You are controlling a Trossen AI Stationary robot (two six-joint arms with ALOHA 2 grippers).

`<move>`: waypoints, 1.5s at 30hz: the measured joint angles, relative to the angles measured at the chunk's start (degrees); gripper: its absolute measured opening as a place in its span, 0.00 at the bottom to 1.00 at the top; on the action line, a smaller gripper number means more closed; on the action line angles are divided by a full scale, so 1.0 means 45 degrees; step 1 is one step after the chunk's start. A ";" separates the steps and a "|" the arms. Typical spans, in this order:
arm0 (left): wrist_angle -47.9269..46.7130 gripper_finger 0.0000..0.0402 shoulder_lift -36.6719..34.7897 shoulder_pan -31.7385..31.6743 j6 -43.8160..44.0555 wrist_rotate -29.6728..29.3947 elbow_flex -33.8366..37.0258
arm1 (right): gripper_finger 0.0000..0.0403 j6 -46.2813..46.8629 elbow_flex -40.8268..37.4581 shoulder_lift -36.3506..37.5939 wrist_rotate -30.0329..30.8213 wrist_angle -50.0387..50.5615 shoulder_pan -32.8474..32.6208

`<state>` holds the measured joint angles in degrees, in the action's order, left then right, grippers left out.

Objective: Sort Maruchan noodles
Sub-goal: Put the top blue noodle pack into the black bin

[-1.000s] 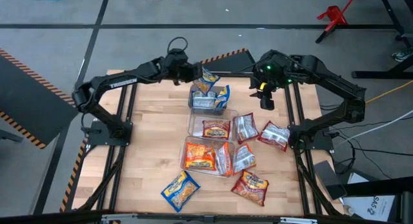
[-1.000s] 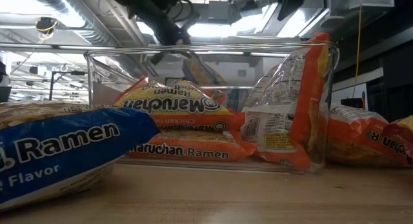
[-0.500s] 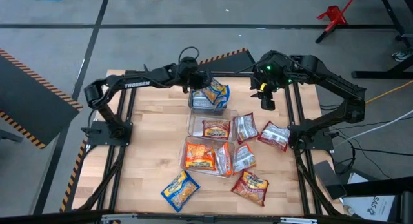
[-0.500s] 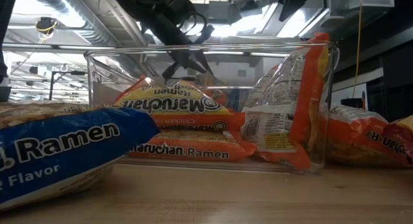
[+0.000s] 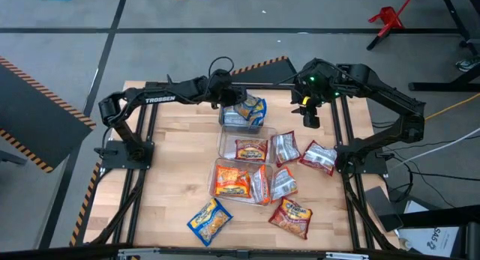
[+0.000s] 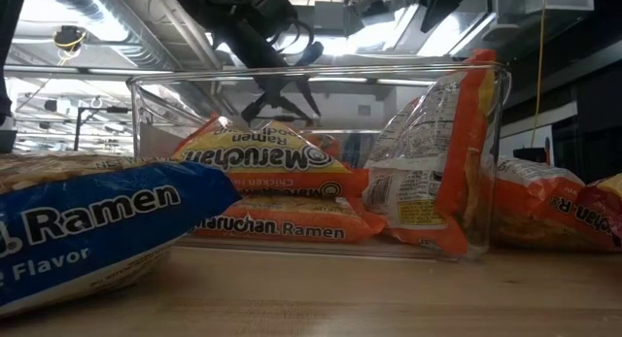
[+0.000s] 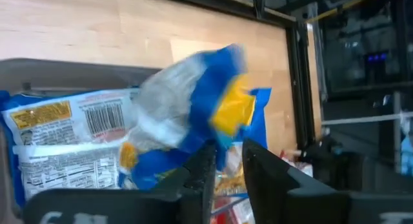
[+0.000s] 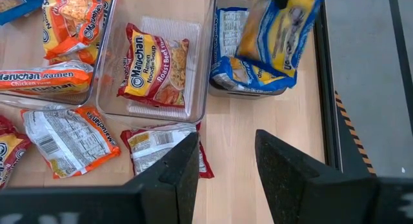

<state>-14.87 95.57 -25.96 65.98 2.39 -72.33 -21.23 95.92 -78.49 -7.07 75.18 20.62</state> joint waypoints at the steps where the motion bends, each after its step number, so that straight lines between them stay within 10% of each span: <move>1: -0.0012 0.19 0.0000 0.0054 -0.0111 0.0025 0.0003 | 0.34 0.0000 0.0000 -0.0003 0.0000 0.0000 0.0000; 13: -0.0141 0.26 -0.0469 0.0122 -0.2076 0.1015 -0.0001 | 0.34 -0.0005 0.0000 -0.0003 -0.0005 0.0000 0.0000; 23: -0.0500 0.24 -0.2036 -0.0228 -0.3816 -0.2006 -0.0002 | 0.34 -0.0005 0.0000 -0.0003 -0.0005 -0.0002 0.0000; 34: -0.0668 0.24 -0.0083 -0.1470 -0.7773 -0.2176 0.0008 | 0.34 0.0008 0.0000 -0.0008 -0.0005 -0.0189 0.0005; 45: -0.1588 0.24 0.0928 -0.0989 -0.7277 0.0439 0.0008 | 0.34 0.0054 -0.0005 -0.0116 -0.0005 -0.0514 0.0005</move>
<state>-22.02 99.74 -30.41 33.24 4.36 -72.29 -20.99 95.90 -79.01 -7.09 72.86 20.64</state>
